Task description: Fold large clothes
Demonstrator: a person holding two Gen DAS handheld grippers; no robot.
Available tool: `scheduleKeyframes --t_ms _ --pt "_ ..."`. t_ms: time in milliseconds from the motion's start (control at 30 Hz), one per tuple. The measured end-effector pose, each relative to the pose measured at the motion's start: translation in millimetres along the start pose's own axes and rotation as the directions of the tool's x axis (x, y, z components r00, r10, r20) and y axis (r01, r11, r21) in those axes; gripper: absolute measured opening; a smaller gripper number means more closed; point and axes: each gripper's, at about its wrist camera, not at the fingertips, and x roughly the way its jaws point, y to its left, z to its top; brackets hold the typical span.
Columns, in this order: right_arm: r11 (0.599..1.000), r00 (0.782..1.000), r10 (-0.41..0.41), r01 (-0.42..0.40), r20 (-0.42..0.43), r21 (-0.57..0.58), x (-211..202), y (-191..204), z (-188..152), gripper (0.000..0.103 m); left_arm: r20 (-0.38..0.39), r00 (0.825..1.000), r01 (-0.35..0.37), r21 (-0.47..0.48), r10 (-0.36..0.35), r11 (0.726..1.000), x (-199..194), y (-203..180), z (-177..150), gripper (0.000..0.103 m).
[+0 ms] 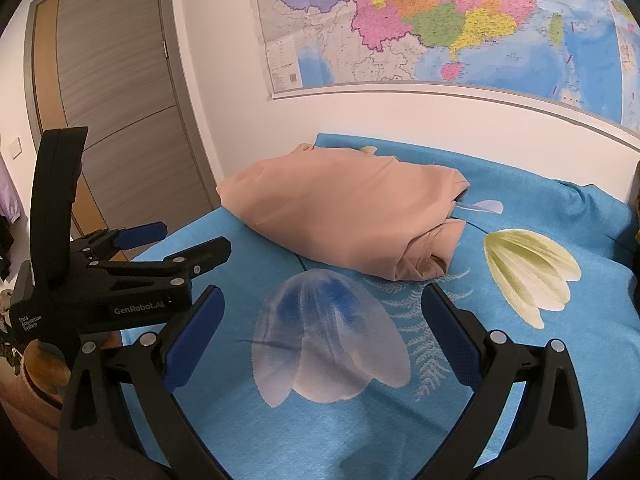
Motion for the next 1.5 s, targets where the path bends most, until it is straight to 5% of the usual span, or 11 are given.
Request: scheduleKeyframes --t_ms 1500 --pt "1.0 1.0 0.024 -0.024 -0.014 0.007 4.8 -1.2 -0.7 0.097 -0.023 1.0 -0.009 0.01 0.009 1.0 4.4 -4.7 -3.2 0.096"
